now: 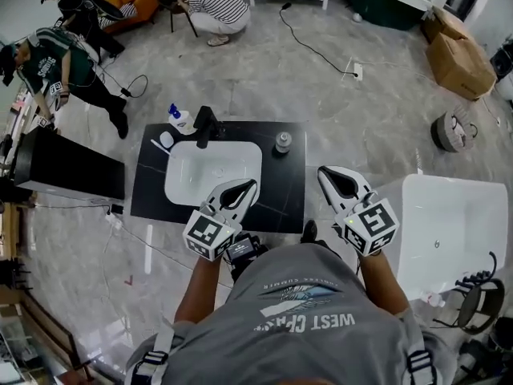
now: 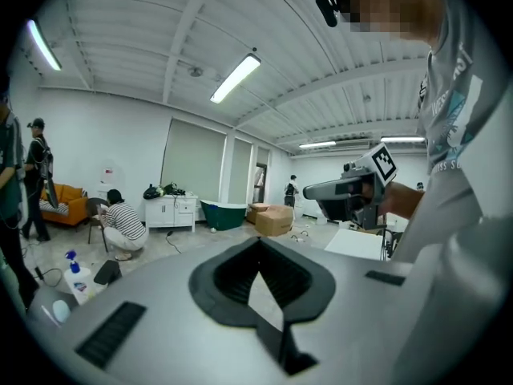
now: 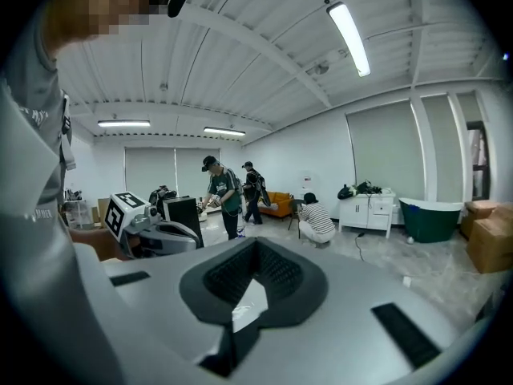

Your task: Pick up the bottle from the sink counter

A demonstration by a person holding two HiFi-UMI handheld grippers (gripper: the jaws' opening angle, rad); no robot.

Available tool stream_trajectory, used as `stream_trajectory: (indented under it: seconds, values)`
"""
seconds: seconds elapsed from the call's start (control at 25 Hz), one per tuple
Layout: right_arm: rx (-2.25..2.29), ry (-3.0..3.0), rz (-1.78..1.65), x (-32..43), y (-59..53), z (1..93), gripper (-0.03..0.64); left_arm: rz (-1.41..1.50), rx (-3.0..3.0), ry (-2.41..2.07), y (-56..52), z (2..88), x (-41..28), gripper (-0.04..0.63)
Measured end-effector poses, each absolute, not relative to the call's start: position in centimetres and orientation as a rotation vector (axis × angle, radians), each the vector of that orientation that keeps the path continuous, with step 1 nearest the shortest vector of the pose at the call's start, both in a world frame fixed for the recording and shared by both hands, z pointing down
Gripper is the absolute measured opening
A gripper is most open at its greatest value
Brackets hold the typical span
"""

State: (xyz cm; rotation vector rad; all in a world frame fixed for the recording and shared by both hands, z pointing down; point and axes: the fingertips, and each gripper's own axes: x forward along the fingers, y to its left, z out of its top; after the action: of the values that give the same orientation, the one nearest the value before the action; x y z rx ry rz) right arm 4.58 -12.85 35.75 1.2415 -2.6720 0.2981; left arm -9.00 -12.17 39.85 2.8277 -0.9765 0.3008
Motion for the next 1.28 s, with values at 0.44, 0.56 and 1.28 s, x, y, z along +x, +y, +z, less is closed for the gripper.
stream_trajectory:
  seconds: [0.44, 0.56, 1.28]
  values:
    - [0.966, -2.796, 0.315, 6.2, -18.8, 36.3, 0.002, 0.340, 2.691, -1.232, -15.4, 40.7, -6.3, 0.002]
    - [0.906, -2.819, 0.338, 6.6, -19.9, 36.8, 0.002, 0.368, 2.633, -1.284, -15.9, 41.8, -6.1, 0.002]
    - [0.991, -2.723, 0.438, 6.9, -21.1, 40.1, 0.002, 0.466, 2.571, -1.156, -20.5, 50.0, -7.1, 0.003]
